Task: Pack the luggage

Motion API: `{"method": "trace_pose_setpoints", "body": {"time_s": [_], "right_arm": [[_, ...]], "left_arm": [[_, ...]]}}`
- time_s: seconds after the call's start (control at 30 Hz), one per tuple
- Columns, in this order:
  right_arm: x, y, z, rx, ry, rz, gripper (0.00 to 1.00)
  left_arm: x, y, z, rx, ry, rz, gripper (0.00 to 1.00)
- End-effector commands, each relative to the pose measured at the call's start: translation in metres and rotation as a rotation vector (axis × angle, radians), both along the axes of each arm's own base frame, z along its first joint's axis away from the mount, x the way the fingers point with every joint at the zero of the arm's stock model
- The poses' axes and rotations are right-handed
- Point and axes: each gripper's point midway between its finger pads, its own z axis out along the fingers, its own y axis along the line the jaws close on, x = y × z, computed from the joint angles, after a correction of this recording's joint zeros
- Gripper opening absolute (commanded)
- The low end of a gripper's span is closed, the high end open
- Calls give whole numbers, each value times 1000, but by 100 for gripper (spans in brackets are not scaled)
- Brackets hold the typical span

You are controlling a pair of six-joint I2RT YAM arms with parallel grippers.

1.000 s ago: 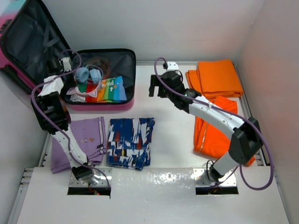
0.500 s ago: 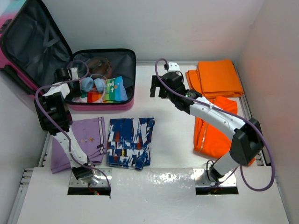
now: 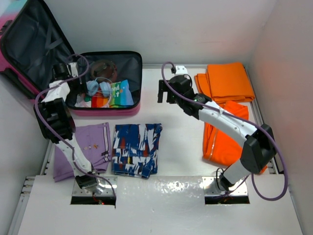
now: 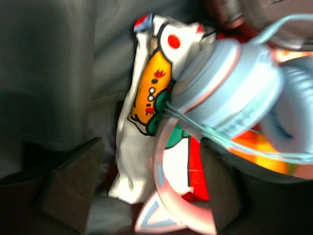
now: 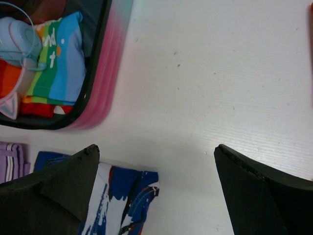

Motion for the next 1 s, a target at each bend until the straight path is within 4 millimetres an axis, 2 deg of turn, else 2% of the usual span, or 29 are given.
{"method": "trace_pose_setpoints", "body": {"time_s": [0.0, 0.1, 0.13, 0.17, 0.23, 0.27, 0.3, 0.37, 0.4, 0.43, 0.47, 0.5, 0.53, 0.57, 0.63, 0.67, 0.73, 0.77, 0.8, 0.87, 0.9, 0.97], "right_arm": [[2, 0, 23, -23, -34, 31, 99], [-7, -6, 12, -57, 10, 62, 99], [-14, -2, 8, -44, 35, 103, 99], [-18, -1, 4, -27, 52, 126, 99], [-37, 2, -20, -3, 116, 174, 99], [-44, 9, -15, 57, 108, 207, 99], [-62, 8, -46, 98, 192, 189, 99], [-78, 17, -63, 149, 228, 192, 99], [-96, 18, -87, 128, 275, 186, 99], [-101, 23, -95, 131, 284, 185, 99], [-116, 32, -114, 140, 336, 201, 99], [-120, 39, -119, 153, 348, 217, 99], [-123, 49, -121, 165, 345, 236, 99], [-129, 57, -133, 151, 377, 245, 99], [-136, 64, -144, 182, 422, 233, 96], [-144, 59, -161, 175, 463, 217, 94], [-143, 60, -167, 207, 459, 197, 86], [-145, 59, -173, 207, 473, 192, 85], [-146, 61, -186, 197, 496, 196, 83], [-152, 81, -189, 221, 537, 264, 72], [-158, 81, -203, 188, 580, 269, 68], [-160, 84, -210, 167, 589, 258, 60]], "left_arm": [[16, -6, 81, 16, -181, -25, 78], [18, -9, 109, 12, -231, -34, 79], [16, -11, 115, 8, -237, -35, 79], [14, -12, 132, 19, -268, -38, 79], [7, -18, 155, 17, -312, -54, 77], [2, -23, 161, 13, -338, -70, 76], [-9, -36, 190, 13, -411, -114, 76], [-21, -45, 204, 23, -463, -145, 78], [-32, -51, 207, 21, -468, -158, 78], [-41, -56, 199, 1, -424, -165, 78], [-47, -60, 193, -13, -397, -172, 78], [-52, -62, 187, -22, -370, -178, 77], [-62, -67, 173, -49, -313, -186, 76], [-68, -72, 171, -65, -299, -199, 75], [-83, -82, 167, -83, -277, -220, 74], [-87, -84, 166, -86, -271, -228, 74], [-97, -91, 163, -106, -241, -237, 73], [-101, -94, 163, -117, -234, -246, 73], [-103, -99, 162, -123, -225, -262, 73], [-108, -106, 159, -134, -203, -279, 72], [-108, -112, 158, -133, -196, -291, 72], [-109, -115, 159, -124, -195, -290, 72]]}}
